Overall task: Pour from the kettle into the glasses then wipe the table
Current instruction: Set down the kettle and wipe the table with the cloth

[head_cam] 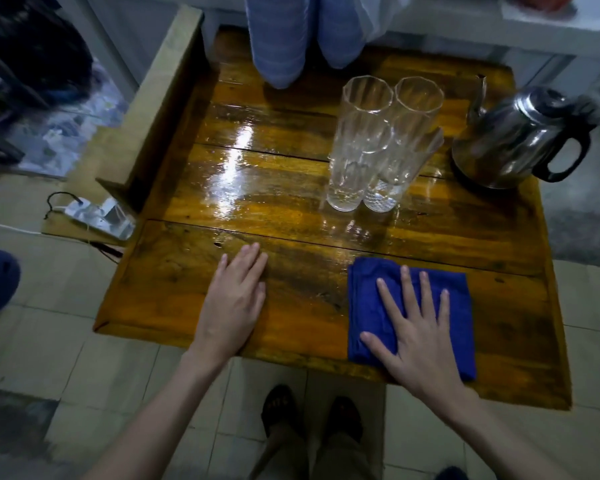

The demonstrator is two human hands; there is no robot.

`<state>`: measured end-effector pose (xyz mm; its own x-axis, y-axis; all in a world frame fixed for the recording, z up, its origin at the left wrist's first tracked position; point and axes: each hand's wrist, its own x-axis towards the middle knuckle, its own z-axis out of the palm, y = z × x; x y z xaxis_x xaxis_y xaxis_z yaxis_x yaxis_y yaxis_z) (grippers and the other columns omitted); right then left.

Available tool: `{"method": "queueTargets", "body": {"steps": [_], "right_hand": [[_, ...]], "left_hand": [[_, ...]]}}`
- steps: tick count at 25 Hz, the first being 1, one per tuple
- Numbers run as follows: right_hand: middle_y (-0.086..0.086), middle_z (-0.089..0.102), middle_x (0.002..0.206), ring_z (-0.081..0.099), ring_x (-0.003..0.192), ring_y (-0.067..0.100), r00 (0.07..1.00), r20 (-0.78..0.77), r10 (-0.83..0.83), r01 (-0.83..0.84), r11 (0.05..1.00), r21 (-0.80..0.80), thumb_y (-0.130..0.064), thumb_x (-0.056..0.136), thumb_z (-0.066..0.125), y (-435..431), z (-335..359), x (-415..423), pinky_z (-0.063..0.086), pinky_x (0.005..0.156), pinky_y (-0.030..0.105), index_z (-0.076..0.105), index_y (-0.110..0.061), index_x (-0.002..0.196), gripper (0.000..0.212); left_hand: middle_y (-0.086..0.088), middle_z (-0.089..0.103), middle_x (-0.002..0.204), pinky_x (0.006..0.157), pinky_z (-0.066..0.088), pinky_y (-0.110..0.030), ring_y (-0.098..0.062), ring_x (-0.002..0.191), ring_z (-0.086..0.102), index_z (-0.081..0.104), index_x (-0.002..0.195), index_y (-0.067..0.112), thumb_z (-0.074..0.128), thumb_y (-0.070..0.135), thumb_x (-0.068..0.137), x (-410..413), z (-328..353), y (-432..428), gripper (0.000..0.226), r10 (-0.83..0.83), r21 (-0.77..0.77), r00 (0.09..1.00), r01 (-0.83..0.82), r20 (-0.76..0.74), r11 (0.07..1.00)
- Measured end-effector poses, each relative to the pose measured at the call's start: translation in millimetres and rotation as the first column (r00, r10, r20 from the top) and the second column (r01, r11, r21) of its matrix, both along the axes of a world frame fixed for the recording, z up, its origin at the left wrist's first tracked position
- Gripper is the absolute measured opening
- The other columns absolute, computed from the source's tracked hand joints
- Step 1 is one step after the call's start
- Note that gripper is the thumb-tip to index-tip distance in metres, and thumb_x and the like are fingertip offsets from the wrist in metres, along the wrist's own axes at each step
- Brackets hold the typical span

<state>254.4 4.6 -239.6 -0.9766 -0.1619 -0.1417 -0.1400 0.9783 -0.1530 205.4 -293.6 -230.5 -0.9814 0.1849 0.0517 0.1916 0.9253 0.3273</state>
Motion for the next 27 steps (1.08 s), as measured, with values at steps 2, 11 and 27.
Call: {"method": "queueTargets", "body": {"steps": [2, 11, 27], "right_hand": [[0.01, -0.004, 0.166, -0.006, 0.151, 0.034, 0.999, -0.006, 0.05, -0.05, 0.999, -0.018, -0.079, 0.087, 0.021, -45.2, 0.3, -0.8, 0.007, 0.117, 0.065, 0.012, -0.029, 0.156, 0.085], [0.014, -0.003, 0.165, -0.008, 0.15, 0.038, 0.999, -0.032, 0.023, -0.026, 0.997, -0.067, -0.079, 0.085, 0.022, -241.8, -3.9, -87.1, -0.001, 0.117, 0.064, 0.013, -0.03, 0.156, 0.087], [0.011, -0.001, 0.166, -0.006, 0.151, 0.036, 0.997, -0.08, 0.003, -0.008, 0.998, -0.063, -0.078, 0.087, 0.022, -289.0, -12.4, -275.9, -0.006, 0.118, 0.061, 0.012, -0.033, 0.156, 0.083]], "left_hand": [[-0.007, 0.034, 0.154, 0.12, 0.016, -0.041, -0.018, 0.144, 0.026, 0.036, 0.145, 0.012, 0.034, 0.029, 0.098, -9.0, -0.2, -52.2, 0.05, 0.051, -0.072, 0.999, -0.051, 0.006, 0.996], [-0.004, 0.032, 0.156, 0.12, 0.018, -0.042, -0.017, 0.144, 0.028, 0.032, 0.147, 0.011, 0.03, 0.024, 0.096, -29.9, -6.4, -131.3, 0.053, 0.118, -0.067, 0.993, -0.118, 0.002, 0.991], [-0.002, 0.018, 0.16, 0.122, 0.014, -0.04, -0.011, 0.149, 0.011, 0.021, 0.151, 0.013, 0.029, 0.023, 0.099, -31.6, -8.9, -133.9, 0.053, 0.121, -0.016, 0.992, -0.121, 0.038, 0.993]]}}
